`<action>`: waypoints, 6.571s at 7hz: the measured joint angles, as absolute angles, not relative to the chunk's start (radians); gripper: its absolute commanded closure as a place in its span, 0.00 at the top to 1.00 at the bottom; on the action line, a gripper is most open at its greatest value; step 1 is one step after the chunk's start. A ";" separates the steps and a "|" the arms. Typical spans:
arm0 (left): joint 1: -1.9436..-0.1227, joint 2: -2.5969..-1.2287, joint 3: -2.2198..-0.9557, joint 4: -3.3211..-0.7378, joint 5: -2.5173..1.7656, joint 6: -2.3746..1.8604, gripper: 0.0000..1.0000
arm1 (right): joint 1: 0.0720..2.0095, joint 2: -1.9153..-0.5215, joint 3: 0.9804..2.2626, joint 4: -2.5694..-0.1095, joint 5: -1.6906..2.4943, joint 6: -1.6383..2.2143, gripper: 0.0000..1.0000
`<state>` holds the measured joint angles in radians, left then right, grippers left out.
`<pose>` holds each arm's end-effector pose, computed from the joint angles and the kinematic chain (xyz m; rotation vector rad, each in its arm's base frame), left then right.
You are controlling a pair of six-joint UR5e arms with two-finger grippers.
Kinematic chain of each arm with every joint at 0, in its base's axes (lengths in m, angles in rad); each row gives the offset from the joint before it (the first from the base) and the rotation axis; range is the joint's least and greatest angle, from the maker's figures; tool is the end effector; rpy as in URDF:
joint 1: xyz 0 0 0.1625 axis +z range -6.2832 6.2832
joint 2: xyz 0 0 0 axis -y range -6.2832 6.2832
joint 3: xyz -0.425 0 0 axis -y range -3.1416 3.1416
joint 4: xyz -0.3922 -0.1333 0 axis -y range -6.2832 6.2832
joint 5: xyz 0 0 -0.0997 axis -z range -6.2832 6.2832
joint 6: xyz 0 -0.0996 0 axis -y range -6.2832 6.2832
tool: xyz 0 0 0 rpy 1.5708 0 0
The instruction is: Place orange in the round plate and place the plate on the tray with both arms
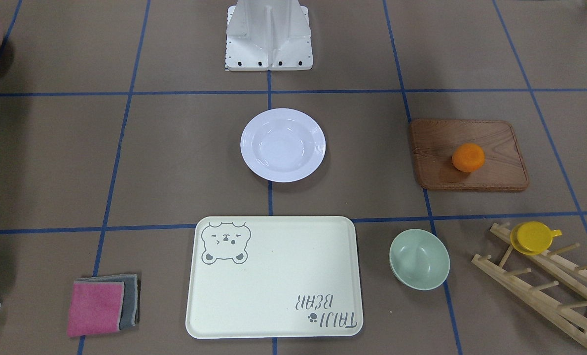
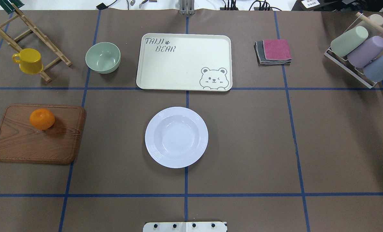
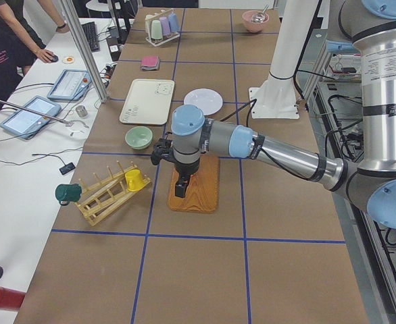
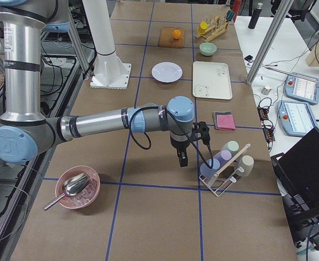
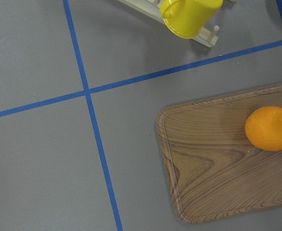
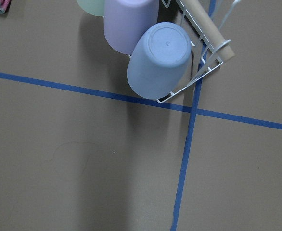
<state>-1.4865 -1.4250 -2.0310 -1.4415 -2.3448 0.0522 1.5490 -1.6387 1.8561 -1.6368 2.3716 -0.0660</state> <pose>-0.0279 -0.4262 0.5134 0.1636 0.7757 0.2009 0.0517 -0.4644 0.5554 0.1610 -0.7965 -0.1435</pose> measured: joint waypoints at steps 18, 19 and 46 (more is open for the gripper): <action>-0.943 -1.656 -1.778 -1.858 -2.135 -0.884 0.98 | 0.605 -1.245 1.782 -0.568 2.005 1.622 1.00; -0.935 -1.664 -1.763 -1.864 -2.135 -0.895 0.98 | 0.596 -1.245 1.782 -0.567 1.994 1.623 1.00; -0.561 -2.207 -1.689 -1.695 -2.013 -1.470 0.98 | 0.383 -1.214 1.552 -0.414 1.733 1.622 1.00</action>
<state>-0.5614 -2.2065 -1.6889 -1.6947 -2.0125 -1.4699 0.3832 -1.2142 1.5516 -0.4143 1.7327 1.6223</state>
